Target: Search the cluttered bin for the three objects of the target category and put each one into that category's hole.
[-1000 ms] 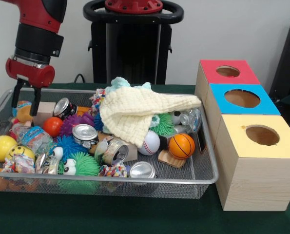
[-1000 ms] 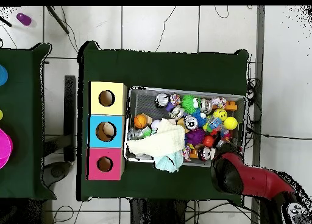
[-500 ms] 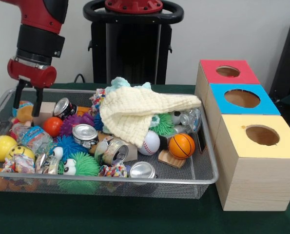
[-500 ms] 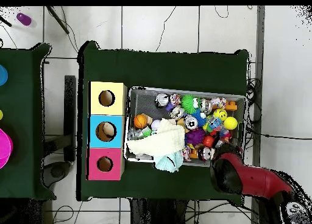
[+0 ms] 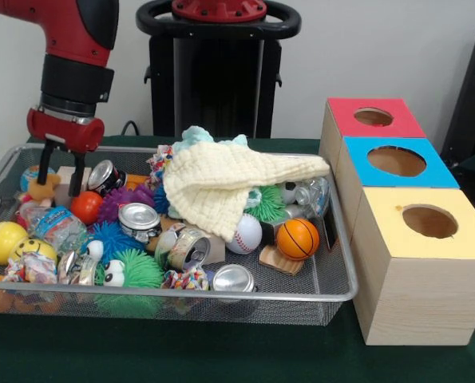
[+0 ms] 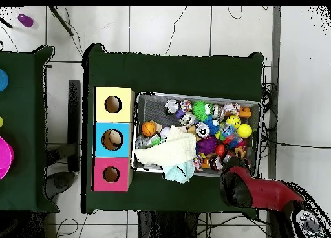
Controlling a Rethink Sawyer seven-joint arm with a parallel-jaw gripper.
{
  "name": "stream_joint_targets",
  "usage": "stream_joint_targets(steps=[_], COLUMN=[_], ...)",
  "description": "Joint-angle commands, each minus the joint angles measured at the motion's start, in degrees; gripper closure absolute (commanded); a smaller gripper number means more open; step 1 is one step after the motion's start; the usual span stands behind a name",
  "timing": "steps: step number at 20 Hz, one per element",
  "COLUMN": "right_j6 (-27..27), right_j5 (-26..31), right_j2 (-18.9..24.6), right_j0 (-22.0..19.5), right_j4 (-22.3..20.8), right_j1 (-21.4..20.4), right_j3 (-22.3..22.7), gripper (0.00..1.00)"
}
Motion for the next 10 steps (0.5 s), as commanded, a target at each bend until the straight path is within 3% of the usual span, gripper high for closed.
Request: stream_joint_targets(steps=[1,10], right_j6=[0.44,0.16], right_j5=[-1.92,-0.20], right_j2=[-0.38,-2.14], right_j0=[0.76,1.44], right_j4=[-4.22,-6.03], right_j1=[4.89,2.65], right_j3=[-3.56,-3.49], gripper=[0.00,0.00])
